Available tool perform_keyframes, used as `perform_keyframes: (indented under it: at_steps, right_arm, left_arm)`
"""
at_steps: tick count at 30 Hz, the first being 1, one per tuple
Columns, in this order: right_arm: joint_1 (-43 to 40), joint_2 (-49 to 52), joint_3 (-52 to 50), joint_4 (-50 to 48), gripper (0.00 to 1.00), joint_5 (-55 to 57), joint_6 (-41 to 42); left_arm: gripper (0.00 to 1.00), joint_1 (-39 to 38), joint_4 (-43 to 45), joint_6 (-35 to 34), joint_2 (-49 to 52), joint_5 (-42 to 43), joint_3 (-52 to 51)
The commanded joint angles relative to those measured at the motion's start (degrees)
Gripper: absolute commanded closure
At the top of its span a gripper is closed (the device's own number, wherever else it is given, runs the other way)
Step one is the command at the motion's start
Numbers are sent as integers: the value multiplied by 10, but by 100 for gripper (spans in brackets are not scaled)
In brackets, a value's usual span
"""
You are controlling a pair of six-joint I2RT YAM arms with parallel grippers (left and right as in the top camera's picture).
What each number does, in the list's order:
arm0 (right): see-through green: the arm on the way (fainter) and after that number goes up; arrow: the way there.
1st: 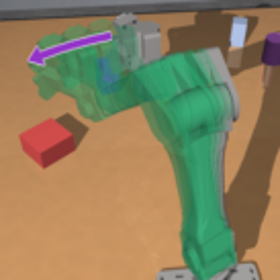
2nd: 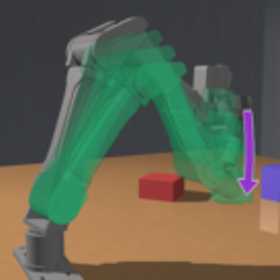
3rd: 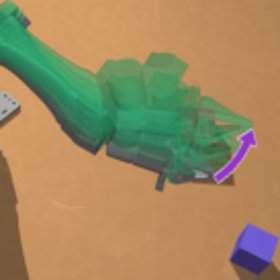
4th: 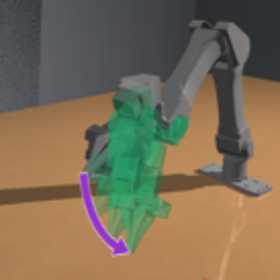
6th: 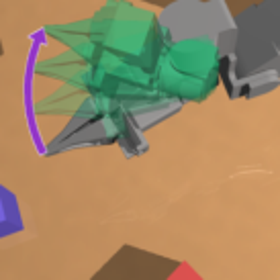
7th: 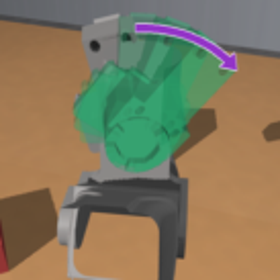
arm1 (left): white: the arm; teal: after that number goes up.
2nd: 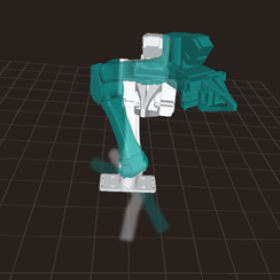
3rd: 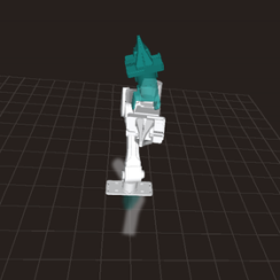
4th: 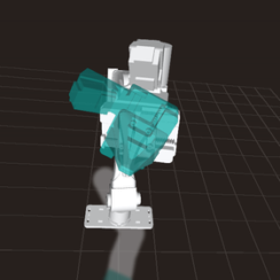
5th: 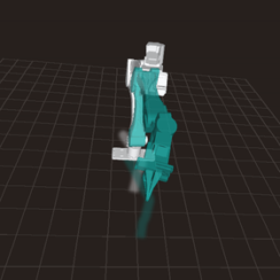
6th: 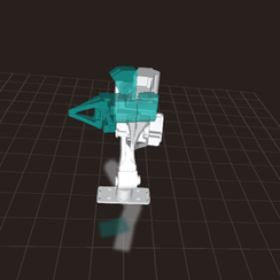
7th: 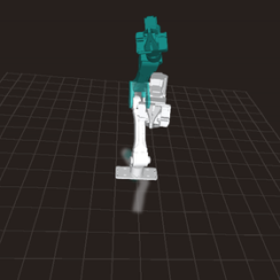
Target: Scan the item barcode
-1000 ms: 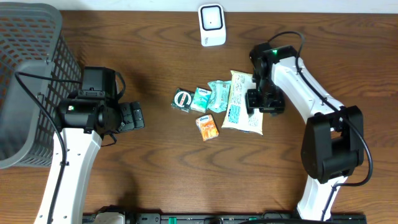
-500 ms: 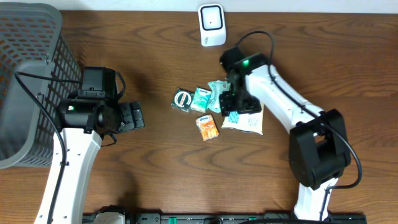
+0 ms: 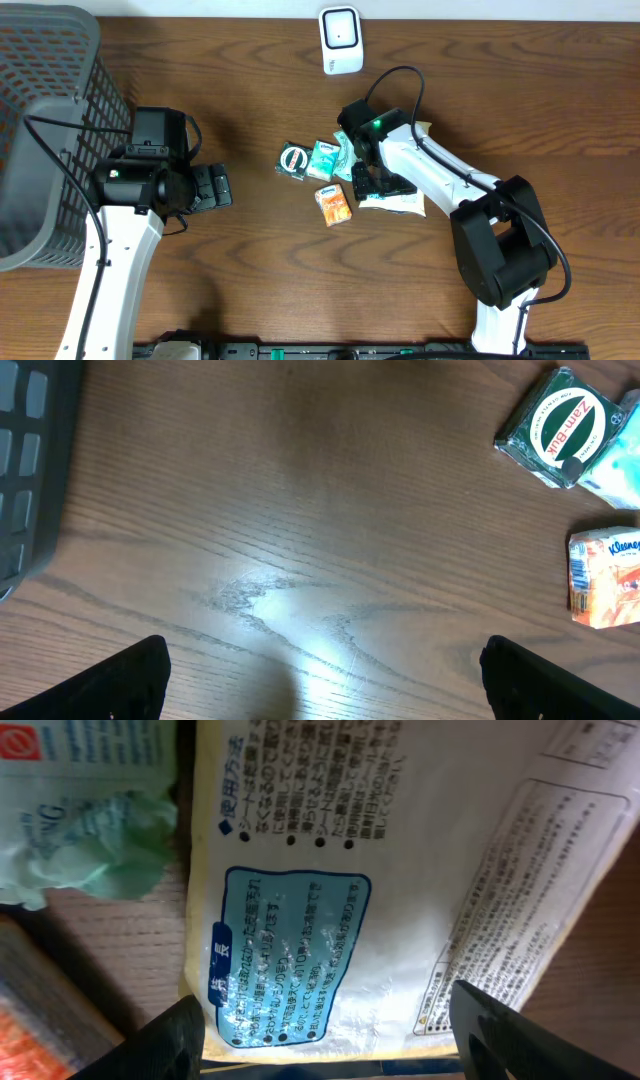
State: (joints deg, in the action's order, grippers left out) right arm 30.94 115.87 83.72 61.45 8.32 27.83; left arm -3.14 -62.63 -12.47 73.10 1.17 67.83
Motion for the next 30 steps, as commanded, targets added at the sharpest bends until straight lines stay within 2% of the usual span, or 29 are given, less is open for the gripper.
perform_keyframes:
  at_steps: [1, 12, 18, 25, 30]
  right_arm:
    - [-4, -1, -4, 9, 27, 37, 10]
    - [-9, -2, 9, 59, 27, 46, 10]
    - [-13, -2, 65, 89, 28, 47, 3]
    - [-56, -2, 115, 95, 54, 37, -19]
    - [-104, -1, 109, 75, 63, -46, -80]
  left_arm:
    - [2, -2, -1, -7, 2, -3, -3]
    - [3, -2, -1, -7, 2, -3, -3]
    - [3, -2, -1, -7, 2, -3, -3]
    - [2, -2, -1, -7, 2, -3, -3]
    - [2, -2, -1, -7, 2, -3, -3]
